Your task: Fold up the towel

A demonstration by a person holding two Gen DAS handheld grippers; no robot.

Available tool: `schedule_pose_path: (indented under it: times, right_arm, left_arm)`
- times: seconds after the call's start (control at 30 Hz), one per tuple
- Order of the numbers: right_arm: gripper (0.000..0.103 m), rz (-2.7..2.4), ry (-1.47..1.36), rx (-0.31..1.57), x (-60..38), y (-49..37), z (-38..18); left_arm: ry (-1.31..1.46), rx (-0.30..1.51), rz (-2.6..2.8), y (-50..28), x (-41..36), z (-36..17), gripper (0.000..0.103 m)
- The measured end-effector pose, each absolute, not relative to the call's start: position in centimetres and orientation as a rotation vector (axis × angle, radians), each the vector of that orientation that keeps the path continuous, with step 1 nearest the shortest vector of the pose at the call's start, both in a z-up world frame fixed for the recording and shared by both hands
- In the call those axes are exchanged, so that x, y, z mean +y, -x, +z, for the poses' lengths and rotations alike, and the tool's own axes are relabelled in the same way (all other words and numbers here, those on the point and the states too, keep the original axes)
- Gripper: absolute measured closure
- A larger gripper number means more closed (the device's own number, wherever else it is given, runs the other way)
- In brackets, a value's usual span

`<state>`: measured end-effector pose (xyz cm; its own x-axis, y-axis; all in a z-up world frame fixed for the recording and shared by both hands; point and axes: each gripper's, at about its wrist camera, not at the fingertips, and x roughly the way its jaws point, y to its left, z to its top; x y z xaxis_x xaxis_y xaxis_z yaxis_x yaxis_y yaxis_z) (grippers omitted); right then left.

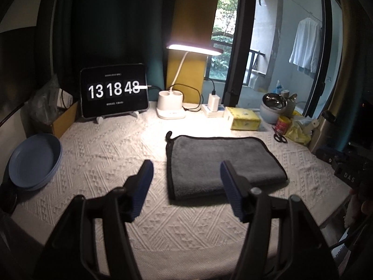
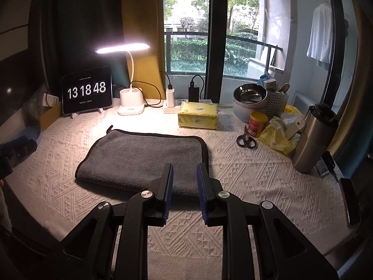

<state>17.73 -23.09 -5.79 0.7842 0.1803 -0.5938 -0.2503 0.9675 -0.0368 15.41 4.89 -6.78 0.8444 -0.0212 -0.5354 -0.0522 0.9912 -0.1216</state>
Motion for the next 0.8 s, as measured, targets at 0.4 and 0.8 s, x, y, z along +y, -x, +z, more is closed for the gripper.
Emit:
schedule_pose_path:
  times: [0.4,0.8]
  right_arm:
    - [0.081,0.23,0.116,0.584,-23.3,-13.9,-4.6]
    - [0.08,0.216,0.118,0.514,-24.0,-9.5,-2.2]
  left_arm:
    - [0.138,0.522,-0.015,-11.8,4.7,-5.5,0.042]
    - [0.122,0.467,-0.035,-8.2,4.1,-3.5,0.041]
